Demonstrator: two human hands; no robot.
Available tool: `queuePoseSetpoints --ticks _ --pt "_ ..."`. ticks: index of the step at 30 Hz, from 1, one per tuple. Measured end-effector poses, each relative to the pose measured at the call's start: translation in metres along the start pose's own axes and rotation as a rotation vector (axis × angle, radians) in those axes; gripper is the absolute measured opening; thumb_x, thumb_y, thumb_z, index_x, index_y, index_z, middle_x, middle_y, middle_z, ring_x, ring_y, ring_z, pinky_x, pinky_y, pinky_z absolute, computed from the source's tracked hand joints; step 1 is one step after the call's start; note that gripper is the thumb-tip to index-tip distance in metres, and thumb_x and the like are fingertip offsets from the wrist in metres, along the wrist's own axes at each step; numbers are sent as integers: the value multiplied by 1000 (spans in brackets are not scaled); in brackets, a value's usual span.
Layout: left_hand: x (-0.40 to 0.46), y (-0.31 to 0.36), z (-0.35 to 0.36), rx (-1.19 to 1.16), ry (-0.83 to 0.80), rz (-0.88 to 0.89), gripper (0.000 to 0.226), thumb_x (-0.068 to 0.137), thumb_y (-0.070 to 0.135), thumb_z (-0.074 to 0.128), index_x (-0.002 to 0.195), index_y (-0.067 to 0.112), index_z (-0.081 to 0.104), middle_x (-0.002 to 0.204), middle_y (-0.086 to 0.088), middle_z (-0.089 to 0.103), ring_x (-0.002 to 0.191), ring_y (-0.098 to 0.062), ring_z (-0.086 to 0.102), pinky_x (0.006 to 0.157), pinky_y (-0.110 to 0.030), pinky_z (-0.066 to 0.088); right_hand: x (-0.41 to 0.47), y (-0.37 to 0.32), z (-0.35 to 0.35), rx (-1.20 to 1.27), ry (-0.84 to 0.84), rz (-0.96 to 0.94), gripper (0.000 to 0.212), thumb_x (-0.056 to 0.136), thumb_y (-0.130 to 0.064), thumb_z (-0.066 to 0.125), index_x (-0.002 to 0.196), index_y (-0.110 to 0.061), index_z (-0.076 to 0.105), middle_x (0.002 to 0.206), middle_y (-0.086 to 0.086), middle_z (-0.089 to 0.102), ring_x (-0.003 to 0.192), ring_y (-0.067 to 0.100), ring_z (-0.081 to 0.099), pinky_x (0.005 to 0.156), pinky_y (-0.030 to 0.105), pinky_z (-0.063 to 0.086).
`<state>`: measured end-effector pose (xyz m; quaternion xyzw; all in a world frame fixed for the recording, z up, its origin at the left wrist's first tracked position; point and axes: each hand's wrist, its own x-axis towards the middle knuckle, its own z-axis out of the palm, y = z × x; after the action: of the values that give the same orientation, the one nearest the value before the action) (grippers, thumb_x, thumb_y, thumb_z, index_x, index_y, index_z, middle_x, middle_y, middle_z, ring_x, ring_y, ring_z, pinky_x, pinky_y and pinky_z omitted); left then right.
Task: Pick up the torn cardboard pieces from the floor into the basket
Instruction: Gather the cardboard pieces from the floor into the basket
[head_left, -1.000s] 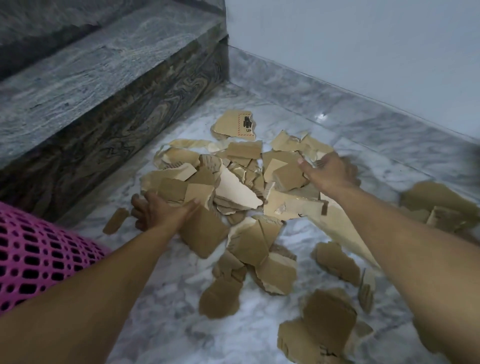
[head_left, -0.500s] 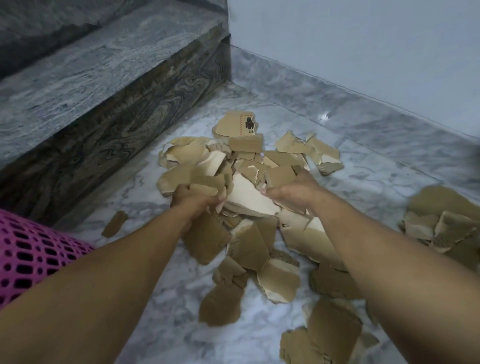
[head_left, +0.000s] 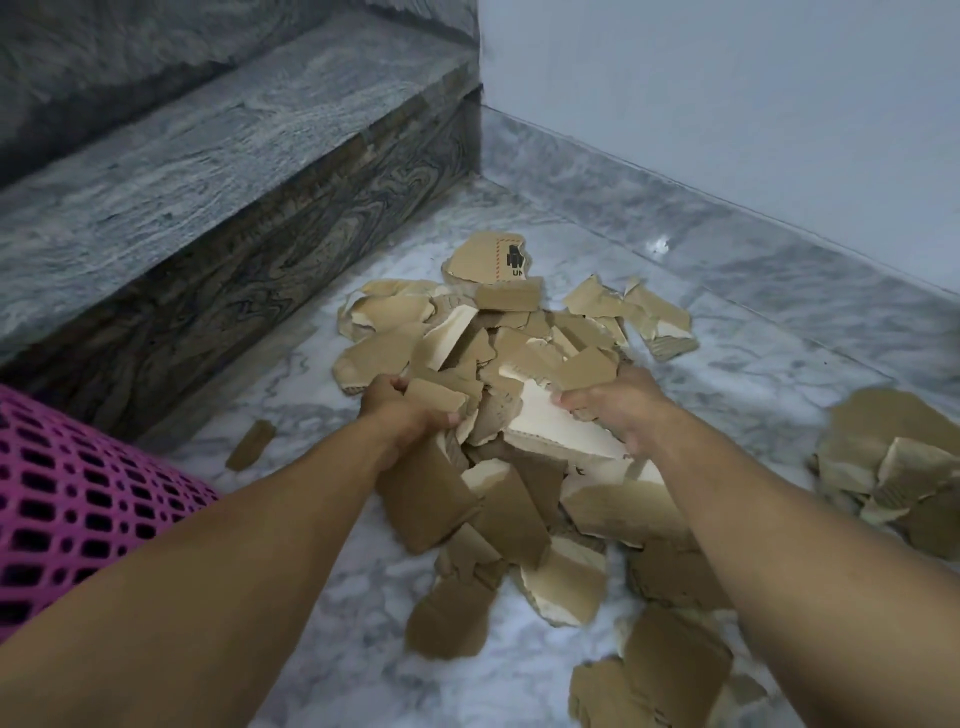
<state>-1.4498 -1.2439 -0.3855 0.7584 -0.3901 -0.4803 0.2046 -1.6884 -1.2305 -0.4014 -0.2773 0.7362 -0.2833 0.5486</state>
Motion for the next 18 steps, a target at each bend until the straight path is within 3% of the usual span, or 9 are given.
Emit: queuePoseSetpoints --ticks 2,5,8,10,14,18 --pt "-4 -1 -6 -56 -24 -32 70 61 13 90 119 15 52 107 -3 55 99 -22 55 81 -33 49 -6 -1 -9 19 6 -12 75 55 -13 94 121 -11 57 109 4 69 99 23 66 90 38 55" --pt "-15 6 -15 -131 -52 -33 52 62 11 89 104 13 59 100 -3 63 89 -21 61 72 -30 52 -19 -11 -25 42 22 -54 76 55 -10 94 121 -11 56 108 6 69 97 22 67 86 35 56" --pt "-28 22 -26 -177 -83 -20 56 56 12 92 105 10 66 103 -8 71 92 -25 68 84 -42 57 -38 -25 -39 51 29 -115 70 56 -7 93 116 -14 58 105 7 70 94 23 68 82 35 57" --pt "-36 33 -35 -205 -91 -11 56 53 10 92 103 12 67 103 -10 72 91 -28 69 85 -48 57 -53 -35 -48 64 13 -158 70 59 -1 90 118 -19 56 105 8 70 89 23 69 74 33 57" --pt "-82 71 -66 -266 -38 29 39 61 2 88 86 13 60 93 -11 69 82 -28 68 77 -44 58 -101 -66 -63 61 15 -182 48 66 1 85 110 -2 65 90 8 72 72 20 66 63 29 54" --pt "-137 104 -100 -304 9 116 38 65 -2 84 73 13 51 80 -11 63 66 -25 62 70 -44 55 -157 -100 -73 52 11 -237 49 65 -1 86 110 -1 67 85 10 72 62 18 66 49 25 52"
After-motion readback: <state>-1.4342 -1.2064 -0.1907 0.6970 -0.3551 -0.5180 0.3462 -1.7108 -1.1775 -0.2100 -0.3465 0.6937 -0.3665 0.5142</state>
